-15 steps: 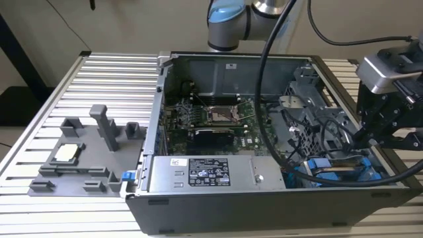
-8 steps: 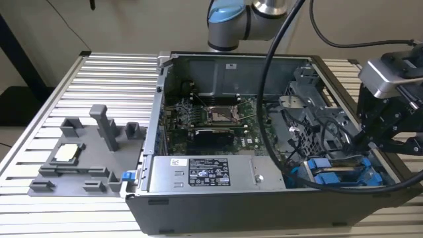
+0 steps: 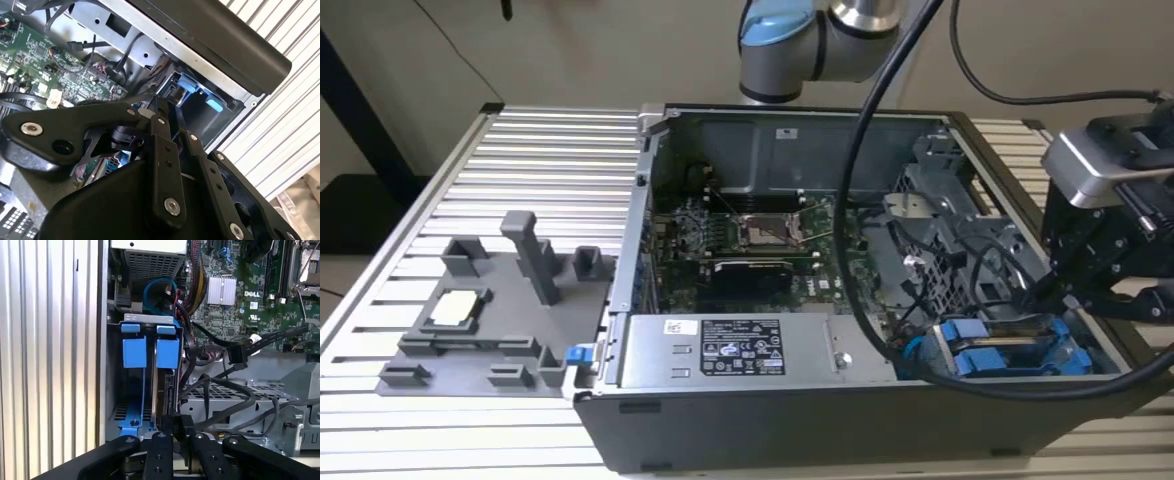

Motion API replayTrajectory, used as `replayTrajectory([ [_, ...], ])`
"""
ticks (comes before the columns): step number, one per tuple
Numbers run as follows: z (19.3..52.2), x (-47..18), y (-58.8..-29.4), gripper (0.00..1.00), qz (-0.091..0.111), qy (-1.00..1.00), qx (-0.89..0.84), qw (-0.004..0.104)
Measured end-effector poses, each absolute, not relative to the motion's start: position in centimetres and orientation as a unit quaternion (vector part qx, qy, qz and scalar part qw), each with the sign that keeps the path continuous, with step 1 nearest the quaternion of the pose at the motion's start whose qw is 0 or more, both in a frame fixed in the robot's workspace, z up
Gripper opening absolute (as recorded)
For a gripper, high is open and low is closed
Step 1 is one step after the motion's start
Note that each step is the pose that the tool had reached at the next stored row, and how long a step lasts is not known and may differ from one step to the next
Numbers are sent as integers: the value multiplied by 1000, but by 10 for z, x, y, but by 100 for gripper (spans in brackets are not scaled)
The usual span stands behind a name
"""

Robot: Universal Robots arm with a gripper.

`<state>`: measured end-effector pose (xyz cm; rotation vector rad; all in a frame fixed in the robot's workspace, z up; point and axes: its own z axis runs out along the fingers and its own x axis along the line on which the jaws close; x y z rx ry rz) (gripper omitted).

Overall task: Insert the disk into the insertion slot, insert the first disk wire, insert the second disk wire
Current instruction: 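Insert the first disk wire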

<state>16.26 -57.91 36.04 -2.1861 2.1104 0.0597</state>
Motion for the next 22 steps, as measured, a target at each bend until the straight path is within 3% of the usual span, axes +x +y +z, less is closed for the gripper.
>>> replayTrajectory([
  [22,348,163,-580,19,21,694,-718,52],
])
